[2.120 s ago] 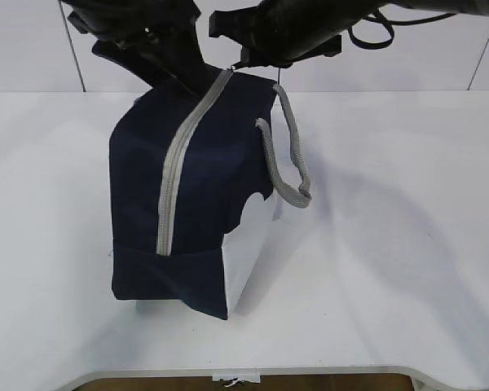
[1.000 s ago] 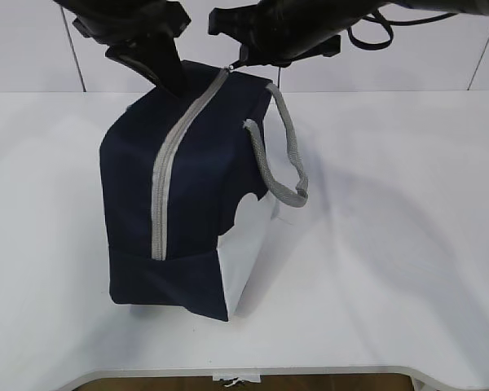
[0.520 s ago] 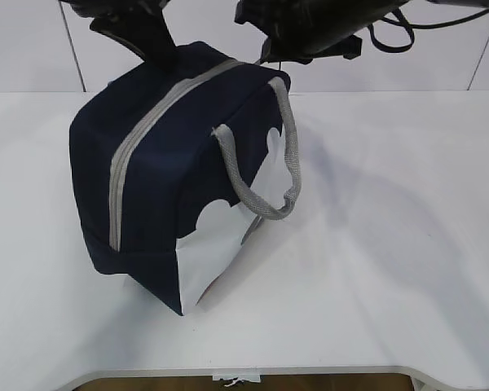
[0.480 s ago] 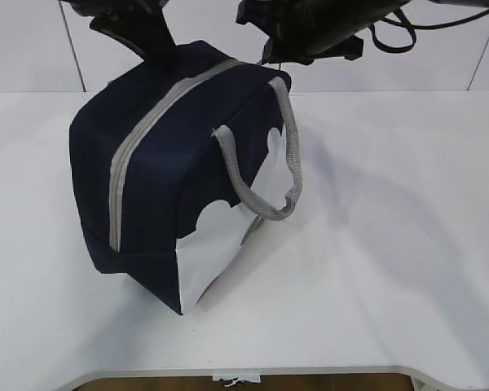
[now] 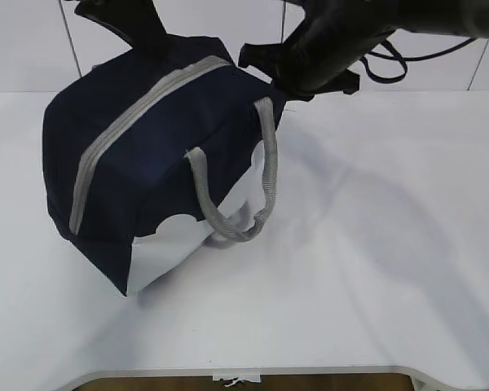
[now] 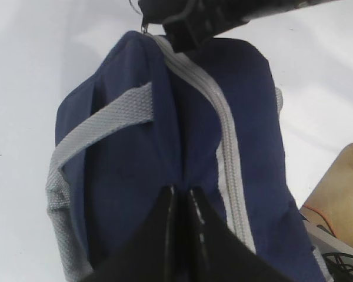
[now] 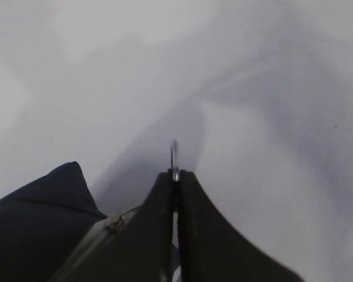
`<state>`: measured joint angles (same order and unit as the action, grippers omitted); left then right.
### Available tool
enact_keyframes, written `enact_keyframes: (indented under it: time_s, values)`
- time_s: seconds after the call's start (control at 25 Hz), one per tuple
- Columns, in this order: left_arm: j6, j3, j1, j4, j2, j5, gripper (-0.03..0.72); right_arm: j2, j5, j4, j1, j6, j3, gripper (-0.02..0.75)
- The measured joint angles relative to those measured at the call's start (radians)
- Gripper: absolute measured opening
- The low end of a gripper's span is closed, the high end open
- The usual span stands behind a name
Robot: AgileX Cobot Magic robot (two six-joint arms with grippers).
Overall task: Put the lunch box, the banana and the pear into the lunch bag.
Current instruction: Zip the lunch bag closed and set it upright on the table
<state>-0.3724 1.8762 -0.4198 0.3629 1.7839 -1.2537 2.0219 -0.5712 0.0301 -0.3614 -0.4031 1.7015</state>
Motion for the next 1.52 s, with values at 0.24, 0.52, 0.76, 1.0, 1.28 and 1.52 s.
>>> enact_keyframes:
  time_s: [0.24, 0.52, 0.76, 1.0, 1.28, 1.52]
  values:
    - [0.0, 0.0, 0.0, 0.0, 0.0, -0.003, -0.001, 0.017, -0.028, 0.0, 0.001, 0.0, 0.008, 0.001]
    - [0.0, 0.0, 0.0, 0.006, 0.021, -0.007, -0.002, 0.017, -0.086, -0.004, 0.001, 0.047, 0.037, 0.001]
    - [-0.013, 0.002, 0.0, 0.012, 0.088, 0.005, -0.002, 0.017, -0.104, -0.004, 0.001, 0.057, 0.041, 0.031]
    - [-0.018, 0.003, 0.0, 0.023, 0.124, 0.013, -0.002, 0.017, -0.104, -0.008, 0.001, 0.061, 0.043, 0.207]
    - [-0.019, 0.004, 0.0, 0.024, 0.131, 0.064, 0.001, 0.019, -0.229, -0.072, 0.001, 0.09, 0.106, 0.355]
    - [-0.021, 0.004, 0.011, 0.009, 0.131, 0.078, 0.26, 0.019, -0.53, -0.085, 0.001, 0.214, 0.259, 0.361]
